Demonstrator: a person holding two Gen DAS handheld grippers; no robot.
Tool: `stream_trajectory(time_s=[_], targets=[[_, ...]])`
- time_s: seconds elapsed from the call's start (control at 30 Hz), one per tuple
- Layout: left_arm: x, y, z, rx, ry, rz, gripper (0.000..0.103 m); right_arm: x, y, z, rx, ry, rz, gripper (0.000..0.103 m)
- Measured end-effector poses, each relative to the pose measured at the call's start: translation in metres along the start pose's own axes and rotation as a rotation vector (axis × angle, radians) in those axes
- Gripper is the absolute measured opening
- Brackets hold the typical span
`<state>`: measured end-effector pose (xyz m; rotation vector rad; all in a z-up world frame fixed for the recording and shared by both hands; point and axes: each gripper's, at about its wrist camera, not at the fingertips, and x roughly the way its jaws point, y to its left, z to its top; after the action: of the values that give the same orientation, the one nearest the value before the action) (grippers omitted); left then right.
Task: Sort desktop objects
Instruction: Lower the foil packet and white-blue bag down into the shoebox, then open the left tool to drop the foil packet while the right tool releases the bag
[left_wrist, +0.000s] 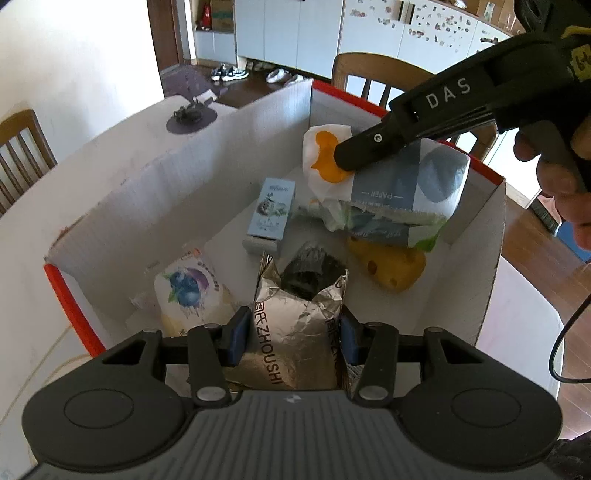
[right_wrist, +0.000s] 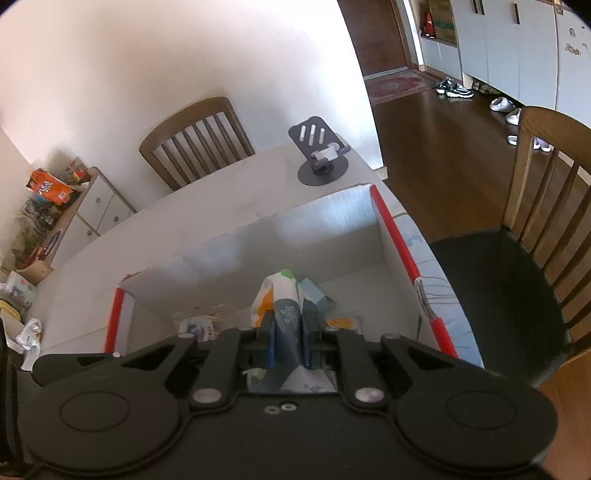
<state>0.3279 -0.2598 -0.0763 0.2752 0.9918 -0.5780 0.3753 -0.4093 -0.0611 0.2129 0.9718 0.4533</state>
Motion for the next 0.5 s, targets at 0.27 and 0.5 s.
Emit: stream_trajectory(time_s=[0.27,0.5], targets=[[0.000,0.005,0.002,-0.033,-0.004,-0.011,0.052,0.006,0.003,0.003,-0.052,0.020,-0.017,0.023],[-0.011,0.002,0.003,-0.034,-0.043,-0.013,0.078,-0.006,0.005,0.003,-0.102,0.014,-0.017,0.035]])
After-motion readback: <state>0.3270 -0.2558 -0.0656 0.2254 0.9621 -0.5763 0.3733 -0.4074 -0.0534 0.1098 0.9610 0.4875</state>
